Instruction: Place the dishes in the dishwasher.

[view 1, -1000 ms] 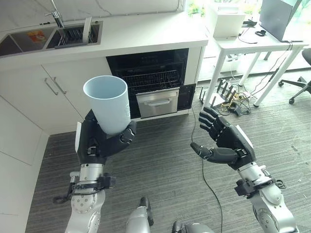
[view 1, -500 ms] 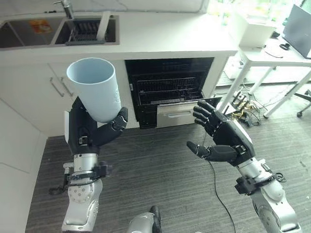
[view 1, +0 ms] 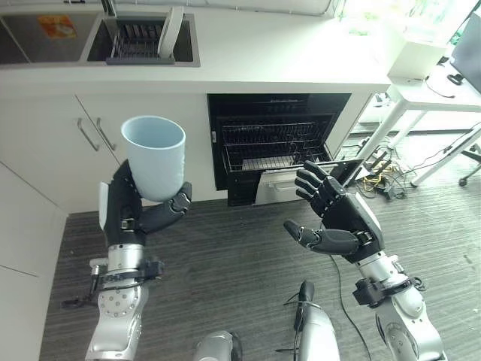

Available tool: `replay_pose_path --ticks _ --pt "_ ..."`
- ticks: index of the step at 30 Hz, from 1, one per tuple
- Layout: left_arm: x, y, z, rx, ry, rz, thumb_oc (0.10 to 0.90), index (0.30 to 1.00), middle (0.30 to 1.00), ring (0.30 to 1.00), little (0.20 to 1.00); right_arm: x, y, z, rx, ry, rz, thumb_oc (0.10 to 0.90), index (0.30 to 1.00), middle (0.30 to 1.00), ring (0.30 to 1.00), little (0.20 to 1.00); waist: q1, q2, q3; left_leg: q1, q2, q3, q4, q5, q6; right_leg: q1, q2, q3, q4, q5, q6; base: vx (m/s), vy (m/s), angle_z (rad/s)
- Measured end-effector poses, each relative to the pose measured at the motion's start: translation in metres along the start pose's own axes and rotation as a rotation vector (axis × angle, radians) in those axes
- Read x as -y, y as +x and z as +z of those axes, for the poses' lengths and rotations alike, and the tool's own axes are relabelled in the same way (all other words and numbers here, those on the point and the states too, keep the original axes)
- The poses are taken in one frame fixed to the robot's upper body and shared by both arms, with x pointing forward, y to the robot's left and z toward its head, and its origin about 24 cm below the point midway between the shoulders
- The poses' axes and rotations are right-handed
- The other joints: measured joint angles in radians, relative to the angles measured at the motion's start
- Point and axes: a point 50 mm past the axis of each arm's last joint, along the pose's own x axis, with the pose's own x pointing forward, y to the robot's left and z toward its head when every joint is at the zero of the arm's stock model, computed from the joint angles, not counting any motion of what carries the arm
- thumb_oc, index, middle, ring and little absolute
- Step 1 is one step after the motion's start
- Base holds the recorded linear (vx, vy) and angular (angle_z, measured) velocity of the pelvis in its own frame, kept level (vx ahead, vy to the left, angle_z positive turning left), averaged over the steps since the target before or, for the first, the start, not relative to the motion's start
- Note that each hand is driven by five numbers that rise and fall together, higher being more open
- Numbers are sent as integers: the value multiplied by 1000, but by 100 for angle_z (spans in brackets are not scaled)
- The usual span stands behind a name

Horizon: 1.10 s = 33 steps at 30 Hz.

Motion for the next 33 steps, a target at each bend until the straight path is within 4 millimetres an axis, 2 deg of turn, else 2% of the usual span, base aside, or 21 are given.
replay_pose_path --ticks 3,4,5,7,8,9,10,11,12,13,14,15,16,18,19,21,22,24,25,27,33 --pt "1 3 15 60 -35 20 400 300 300 300 300 -2 9 6 14 -27 44 800 900 900 900 900 1 -12 -18 112 0 -13 -113 1 -52 89 74 -58 14 20 -35 321 -448 10" --pt "2 4 17 71 -43 21 400 300 300 300 300 -1 12 9 18 -41 56 800 900 900 900 900 -3 -11 -33 142 8 -18 -142 1 -72 113 95 -63 6 32 -95 264 -400 -8" --pt "6 2 17 67 -65 24 400 300 300 300 300 1 13 10 15 -55 60 800 900 900 900 900 -5 17 -51 159 40 -25 -170 10 -112 123 121 -84 36 12 -122 262 -395 -7" --pt "10 0 26 98 -80 3 400 300 300 300 300 6 13 14 4 -92 61 800 900 900 900 900 -1 26 -59 158 108 -39 -92 95 -220 176 189 -110 25 -41 -196 250 -435 -27" --pt "10 -2 25 90 -79 1 400 300 300 300 300 8 10 13 -10 -97 61 800 900 900 900 900 -2 30 -67 162 120 -45 -66 120 -221 201 208 -108 15 -50 -206 184 -356 -35" --pt "9 -4 25 86 -75 3 400 300 300 300 300 10 6 13 -17 -100 55 800 900 900 900 900 -3 20 -76 154 132 -54 -40 137 -206 221 218 -98 5 -68 -232 157 -272 -18" --pt "9 -4 25 89 -76 -1 400 300 300 300 300 13 3 14 -17 -107 38 800 900 900 900 900 -7 18 -77 150 139 -57 -60 128 -200 234 223 -98 -2 -74 -242 170 -291 -12" --pt "10 -4 26 91 -78 -3 400 300 300 300 300 18 1 16 -19 -123 24 800 900 900 900 900 -10 18 -78 147 140 -56 -127 224 -206 235 226 -100 6 -90 -252 166 -269 -5" --pt "9 -5 25 84 -77 -1 400 300 300 300 300 22 -2 17 -25 -125 10 800 900 900 900 900 -7 14 -80 151 141 -47 -126 267 -242 242 223 -100 6 -98 -247 174 -241 3" --pt "10 -8 23 72 -77 -4 400 300 300 300 300 21 -6 13 -44 -112 5 800 900 900 900 900 -5 9 -82 154 141 -14 -116 327 -227 278 222 -102 -17 -108 -261 169 -152 16" --pt "12 -7 24 78 -83 -14 400 300 300 300 300 20 -7 12 -45 -108 1 800 900 900 900 900 -5 3 -81 120 140 7 -57 294 -215 293 219 -101 -34 -124 -256 142 -55 30" --pt "15 -6 24 84 -92 -30 400 300 300 300 300 20 -5 13 -39 -108 0 800 900 900 900 900 -1 1 -80 78 129 32 -21 224 -191 306 221 -103 -63 -136 -246 59 35 23" --pt "17 -8 23 78 -95 -40 400 300 300 300 300 20 0 13 -34 -103 5 800 900 900 900 900 1 4 -78 40 78 26 -63 145 -172 304 220 -102 -62 -132 -243 55 29 21" --pt "20 -13 20 62 -99 -65 400 300 300 300 300 17 2 11 -30 -83 -4 800 900 900 900 900 -4 14 -78 -49 29 35 -93 100 -120 320 241 -113 -59 -129 -237 79 4 12" --pt "19 -16 19 58 -97 -69 400 300 300 300 300 14 3 9 -21 -62 -10 800 900 900 900 900 -2 17 -78 -97 30 53 -86 100 -118 326 262 -114 -63 -132 -234 108 7 -7" --pt "21 -15 18 57 -97 -80 400 300 300 300 300 12 3 7 -23 -53 -18 800 900 900 900 900 -7 46 -76 -179 60 63 -91 112 -109 330 307 -138 -71 -151 -232 141 72 -1" --pt "22 -11 17 65 -102 -81 400 300 300 300 300 12 0 4 -38 -50 -35 800 900 900 900 900 -6 35 -79 -189 70 76 -73 117 -95 321 307 -142 -69 -156 -239 160 157 -6" --pt "24 -7 20 82 -109 -63 400 300 300 300 300 11 1 3 -36 -48 -37 800 900 900 900 900 -2 40 -80 -143 63 35 -90 119 -95 310 305 -122 -66 -133 -208 121 137 -25" --pt "24 -6 20 84 -110 -59 400 300 300 300 300 11 -1 3 -41 -49 -38 800 900 900 900 900 -3 38 -79 -127 41 32 -132 139 -66 298 293 -109 -52 -134 -204 71 81 -31" --pt "23 -7 20 84 -109 -55 400 300 300 300 300 13 -7 0 -66 -50 -49 800 900 900 900 900 -6 46 -79 -104 34 49 -167 173 -39 300 284 -99 -41 -136 -192 132 114 -21" --pt "23 -6 21 87 -108 -45 400 300 300 300 300 13 -13 -4 -88 -42 -61 800 900 900 900 900 0 48 -80 -81 -7 51 -185 176 -13 301 244 -96 -11 -157 -150 115 110 6"
